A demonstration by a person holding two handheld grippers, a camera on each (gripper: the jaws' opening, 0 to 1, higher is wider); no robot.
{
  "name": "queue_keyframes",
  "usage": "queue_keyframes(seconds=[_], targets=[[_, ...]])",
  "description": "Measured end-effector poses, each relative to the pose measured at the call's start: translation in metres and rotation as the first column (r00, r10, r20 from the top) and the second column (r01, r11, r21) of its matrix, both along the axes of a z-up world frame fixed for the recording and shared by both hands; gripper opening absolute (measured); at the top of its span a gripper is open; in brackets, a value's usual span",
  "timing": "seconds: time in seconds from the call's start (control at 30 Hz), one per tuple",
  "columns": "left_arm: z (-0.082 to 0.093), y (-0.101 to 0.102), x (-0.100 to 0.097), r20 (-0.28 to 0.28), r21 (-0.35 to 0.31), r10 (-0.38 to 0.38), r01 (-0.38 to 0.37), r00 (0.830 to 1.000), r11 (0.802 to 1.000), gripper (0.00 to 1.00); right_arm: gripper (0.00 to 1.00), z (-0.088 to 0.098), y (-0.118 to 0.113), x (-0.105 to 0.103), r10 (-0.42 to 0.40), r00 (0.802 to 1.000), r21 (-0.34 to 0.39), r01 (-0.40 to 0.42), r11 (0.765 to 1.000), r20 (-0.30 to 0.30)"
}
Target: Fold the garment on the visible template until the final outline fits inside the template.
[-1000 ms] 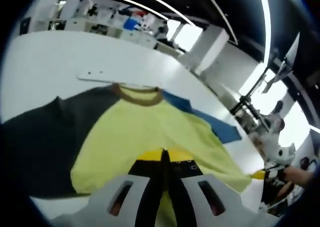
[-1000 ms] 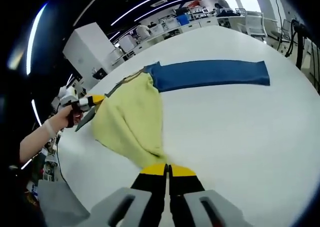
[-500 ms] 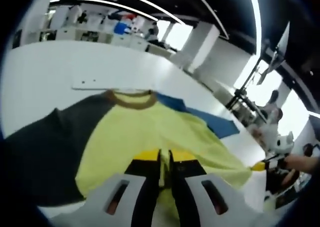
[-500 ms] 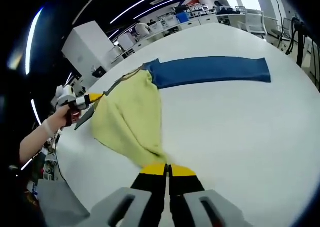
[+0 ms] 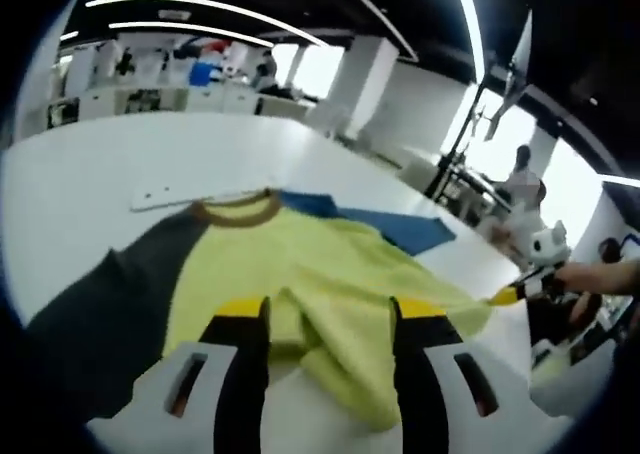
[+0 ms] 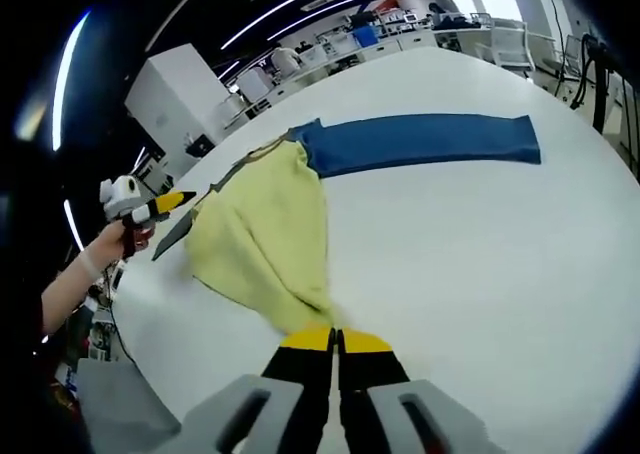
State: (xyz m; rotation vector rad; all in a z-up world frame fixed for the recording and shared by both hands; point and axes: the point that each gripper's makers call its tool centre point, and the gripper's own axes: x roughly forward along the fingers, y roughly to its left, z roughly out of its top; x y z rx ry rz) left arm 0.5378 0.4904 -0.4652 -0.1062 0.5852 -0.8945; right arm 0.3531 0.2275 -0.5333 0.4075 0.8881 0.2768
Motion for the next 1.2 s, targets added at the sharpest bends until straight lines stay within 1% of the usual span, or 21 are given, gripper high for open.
queue_keyframes(seconds=[0.03, 0.1, 0.17, 0.2, 0.23, 0.27, 0.33, 0.37, 0.43, 0.5, 0.53, 0.63, 0.73, 0.8, 0.87, 0.93, 1.0, 1.07, 1.2], targets=[[0.000, 0.001, -0.001, 0.002, 0.005, -0.008, 0.007, 1.000, 1.000, 0.53, 0.00, 0.000, 0.000, 0.000, -0.001, 1.000, 0.001, 0.001, 1.000, 0.000], [0.000, 0.003, -0.005, 0.002, 0.011, -0.025, 0.025, 1.000, 1.000, 0.54, 0.00, 0.001, 0.001, -0.001, -0.003, 1.000, 0.004, 0.003, 1.000, 0.001], [0.001, 0.004, -0.010, 0.005, 0.004, -0.030, 0.030, 1.000, 1.000, 0.57, 0.00, 0.000, 0.000, -0.001, -0.003, 1.000, 0.004, 0.003, 1.000, 0.001], [0.000, 0.006, -0.012, 0.000, 0.007, -0.033, 0.033, 0.999, 0.999, 0.55, 0.00, 0.000, 0.000, -0.001, -0.003, 1.000, 0.005, 0.003, 1.000, 0.001], [-0.003, 0.012, -0.014, -0.010, 0.015, -0.040, 0.040, 0.999, 0.999, 0.53, 0.00, 0.000, 0.001, -0.001, -0.003, 1.000, 0.006, 0.003, 1.000, 0.001], [-0.005, 0.015, -0.016, -0.009, 0.018, -0.044, 0.044, 0.999, 0.999, 0.52, 0.00, 0.000, 0.001, -0.001, -0.003, 1.000, 0.005, 0.003, 1.000, 0.002], [-0.007, 0.014, -0.020, -0.023, 0.014, -0.041, 0.042, 0.999, 0.999, 0.51, 0.00, 0.000, 0.001, -0.002, -0.005, 1.000, 0.010, 0.005, 1.000, -0.001], [-0.012, 0.018, -0.022, -0.032, 0.020, -0.040, 0.041, 0.999, 0.999, 0.51, 0.00, 0.000, 0.001, -0.002, -0.004, 1.000, 0.010, 0.004, 1.000, -0.001], [-0.018, 0.023, -0.024, -0.041, 0.029, -0.043, 0.044, 0.998, 0.999, 0.44, 0.00, 0.000, 0.002, -0.003, -0.007, 1.000, 0.011, 0.007, 1.000, 0.000], [-0.026, 0.029, -0.025, -0.054, 0.037, -0.047, 0.049, 0.997, 0.998, 0.35, 0.00, 0.000, 0.002, -0.003, -0.007, 1.000, 0.012, 0.007, 1.000, 0.000], [-0.029, 0.032, -0.024, -0.059, 0.042, -0.044, 0.046, 0.997, 0.998, 0.34, 0.00, 0.000, 0.001, -0.003, -0.008, 1.000, 0.013, 0.008, 1.000, 0.000], [-0.030, 0.031, -0.027, -0.068, 0.048, -0.035, 0.039, 0.997, 0.998, 0.33, 0.00, 0.000, 0.000, -0.002, -0.008, 1.000, 0.014, 0.008, 1.000, -0.001], [-0.032, 0.031, -0.026, -0.061, 0.060, -0.031, 0.035, 0.998, 0.998, 0.28, 0.00, 0.000, 0.000, -0.002, -0.010, 1.000, 0.015, 0.010, 1.000, -0.001], [-0.034, 0.033, -0.020, -0.064, 0.054, -0.013, 0.017, 0.998, 0.998, 0.25, 0.00, -0.001, 0.000, -0.002, -0.010, 1.000, 0.016, 0.010, 1.000, -0.002], [-0.035, 0.034, -0.020, -0.061, 0.055, 0.006, -0.003, 0.998, 0.998, 0.24, 0.00, -0.001, 0.001, -0.002, -0.011, 1.000, 0.017, 0.011, 1.000, -0.004], [-0.037, 0.034, -0.018, -0.057, 0.060, 0.021, -0.017, 0.998, 0.998, 0.19, 0.00, -0.001, 0.001, -0.002, -0.012, 1.000, 0.018, 0.012, 1.000, -0.004], [-0.041, 0.033, -0.016, -0.055, 0.063, 0.029, -0.026, 0.998, 0.998, 0.16, 0.00, -0.001, 0.000, -0.002, -0.012, 1.000, 0.018, 0.012, 1.000, -0.005], [-0.043, 0.030, -0.016, -0.063, 0.060, 0.034, -0.030, 0.997, 0.998, 0.16, 0.00, -0.002, 0.000, -0.002, -0.015, 1.000, 0.021, 0.015, 1.000, -0.007], [-0.055, 0.026, -0.010, -0.074, 0.060, 0.021, -0.016, 0.997, 0.998, 0.14, 0.00, -0.002, 0.000, -0.002, -0.014, 1.000, 0.020, 0.014, 1.000, -0.010]])
